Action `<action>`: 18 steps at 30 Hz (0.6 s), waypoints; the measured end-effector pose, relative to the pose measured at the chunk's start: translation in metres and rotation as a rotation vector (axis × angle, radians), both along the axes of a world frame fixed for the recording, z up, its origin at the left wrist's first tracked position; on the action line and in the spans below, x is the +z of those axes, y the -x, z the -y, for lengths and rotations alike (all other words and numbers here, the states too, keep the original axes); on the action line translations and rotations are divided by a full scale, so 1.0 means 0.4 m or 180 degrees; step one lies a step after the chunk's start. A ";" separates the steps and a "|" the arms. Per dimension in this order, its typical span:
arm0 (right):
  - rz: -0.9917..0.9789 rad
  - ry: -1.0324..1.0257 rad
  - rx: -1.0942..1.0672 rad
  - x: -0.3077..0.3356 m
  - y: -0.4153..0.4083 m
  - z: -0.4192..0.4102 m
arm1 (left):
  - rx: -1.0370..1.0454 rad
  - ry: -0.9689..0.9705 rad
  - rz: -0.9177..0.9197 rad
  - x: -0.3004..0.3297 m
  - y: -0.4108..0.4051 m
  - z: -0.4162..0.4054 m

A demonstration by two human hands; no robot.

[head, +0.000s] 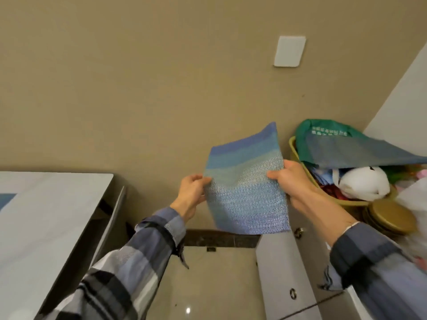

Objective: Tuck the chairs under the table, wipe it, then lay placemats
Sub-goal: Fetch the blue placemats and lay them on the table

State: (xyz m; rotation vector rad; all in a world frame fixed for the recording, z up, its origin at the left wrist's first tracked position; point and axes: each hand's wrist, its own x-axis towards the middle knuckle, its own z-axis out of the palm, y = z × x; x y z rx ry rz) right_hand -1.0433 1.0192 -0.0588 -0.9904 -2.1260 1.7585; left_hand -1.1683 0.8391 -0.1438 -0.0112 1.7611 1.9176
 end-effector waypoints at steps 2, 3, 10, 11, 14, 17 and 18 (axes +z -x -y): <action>0.0093 0.0032 -0.0006 -0.035 -0.017 0.070 | 0.0175 0.0175 -0.0223 -0.006 -0.029 0.088; 0.0140 0.0051 -0.0014 -0.049 -0.027 0.088 | 0.0215 0.0272 -0.0321 -0.007 -0.041 0.117; 0.0599 0.0347 -0.0031 -0.214 -0.154 0.397 | -0.0028 0.0394 -0.0294 -0.085 -0.157 0.510; 0.0631 0.0393 -0.0022 -0.234 -0.174 0.448 | -0.0074 0.0361 -0.0243 -0.098 -0.178 0.565; 0.0799 0.0514 -0.0042 -0.284 -0.245 0.586 | -0.0129 0.0477 -0.0157 -0.131 -0.262 0.711; 0.0991 0.0584 -0.0014 -0.306 -0.306 0.691 | -0.0160 0.0597 -0.0155 -0.131 -0.338 0.814; 0.0945 0.0535 0.0008 -0.304 -0.319 0.722 | -0.0123 0.0629 -0.0190 -0.124 -0.361 0.848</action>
